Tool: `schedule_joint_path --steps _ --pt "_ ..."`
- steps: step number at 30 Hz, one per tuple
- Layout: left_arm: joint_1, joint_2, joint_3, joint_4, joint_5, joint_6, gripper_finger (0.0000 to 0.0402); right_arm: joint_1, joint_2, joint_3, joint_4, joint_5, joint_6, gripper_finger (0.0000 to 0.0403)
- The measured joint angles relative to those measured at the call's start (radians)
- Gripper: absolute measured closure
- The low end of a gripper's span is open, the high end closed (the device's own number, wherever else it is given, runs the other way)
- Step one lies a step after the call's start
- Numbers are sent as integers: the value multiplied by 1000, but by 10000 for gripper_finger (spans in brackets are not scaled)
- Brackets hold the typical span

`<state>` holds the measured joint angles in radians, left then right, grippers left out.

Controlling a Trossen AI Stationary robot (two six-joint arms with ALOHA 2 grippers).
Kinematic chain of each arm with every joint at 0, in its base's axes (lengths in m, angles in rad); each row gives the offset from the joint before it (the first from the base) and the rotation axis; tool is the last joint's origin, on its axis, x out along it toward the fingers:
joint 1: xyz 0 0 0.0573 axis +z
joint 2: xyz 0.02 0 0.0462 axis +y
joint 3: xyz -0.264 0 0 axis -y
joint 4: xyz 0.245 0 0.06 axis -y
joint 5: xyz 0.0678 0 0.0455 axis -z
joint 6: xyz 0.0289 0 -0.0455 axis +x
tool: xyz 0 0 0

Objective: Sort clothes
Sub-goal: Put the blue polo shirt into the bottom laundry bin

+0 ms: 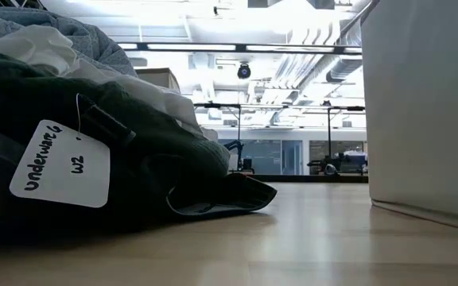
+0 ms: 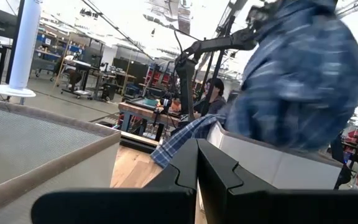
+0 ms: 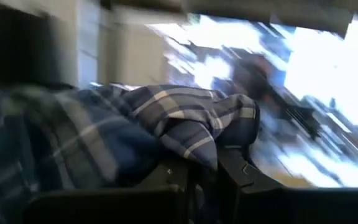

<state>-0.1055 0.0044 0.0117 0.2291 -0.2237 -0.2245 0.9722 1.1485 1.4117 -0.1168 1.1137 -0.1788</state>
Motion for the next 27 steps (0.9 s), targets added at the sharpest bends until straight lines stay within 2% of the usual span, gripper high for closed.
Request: schedule_joint_path --steps 2,3,5,7,9,10,12,15,20,23,27 --pt "0 0 0 0 0 0 401 5 -20 -57 -207 108 288 380" --pt "0 0 0 0 0 0 401 13 -34 -85 -333 101 469 380" --pt "0 0 0 0 0 0 401 31 -65 -142 -577 -25 873 380" --pt "0 0 0 0 0 0 401 43 -94 -212 -733 -161 1209 380" --pt "0 0 0 0 0 0 401 57 -103 -295 -814 -323 1444 380" --pt "0 0 0 0 0 0 401 61 -103 -337 -820 -423 1512 380" --pt "0 0 0 0 0 0 401 62 -97 -426 -770 -639 1596 380" --pt "0 0 0 1 0 0 401 61 -102 -548 -627 -840 1619 380" --pt "0 0 0 7 -16 0 401 24 -101 -729 -480 -943 1622 380" --pt "0 0 0 8 -29 0 401 -4 -101 -824 -470 -1070 1679 377" --pt "0 0 0 8 -30 0 401 -34 -102 -923 -396 -1155 1719 348"
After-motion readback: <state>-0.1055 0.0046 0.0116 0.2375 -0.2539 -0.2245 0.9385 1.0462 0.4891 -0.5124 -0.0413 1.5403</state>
